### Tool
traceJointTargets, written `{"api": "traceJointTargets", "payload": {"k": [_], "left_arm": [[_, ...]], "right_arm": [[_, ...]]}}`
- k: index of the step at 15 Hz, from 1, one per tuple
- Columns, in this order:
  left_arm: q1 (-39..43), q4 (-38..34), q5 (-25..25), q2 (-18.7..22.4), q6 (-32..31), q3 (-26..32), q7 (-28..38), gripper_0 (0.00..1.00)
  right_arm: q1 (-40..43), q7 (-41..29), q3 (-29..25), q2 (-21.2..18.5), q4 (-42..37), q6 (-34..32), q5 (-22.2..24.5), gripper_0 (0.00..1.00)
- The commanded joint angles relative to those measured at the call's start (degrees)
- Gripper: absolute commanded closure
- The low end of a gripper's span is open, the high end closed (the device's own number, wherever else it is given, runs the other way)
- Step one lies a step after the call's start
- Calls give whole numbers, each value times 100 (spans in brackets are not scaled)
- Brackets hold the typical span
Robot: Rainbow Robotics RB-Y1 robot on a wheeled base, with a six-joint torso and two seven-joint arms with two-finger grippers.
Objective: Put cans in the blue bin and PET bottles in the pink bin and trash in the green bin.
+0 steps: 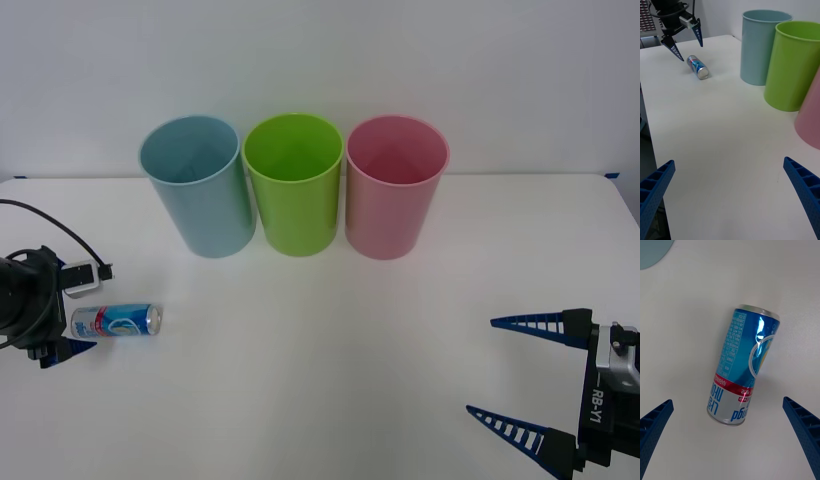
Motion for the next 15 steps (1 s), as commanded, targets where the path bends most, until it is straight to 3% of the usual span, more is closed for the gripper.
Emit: {"api": "traceJointTargets", "payload": {"k": [1,15], "left_arm": [[22,103,2,-176,-7,0,0,0],[4,779,-51,-967,-341,0,35,0]], "right_arm": [[0,0,0,0,0,0,0,0],[0,0,0,0,0,0,0,0]]}}
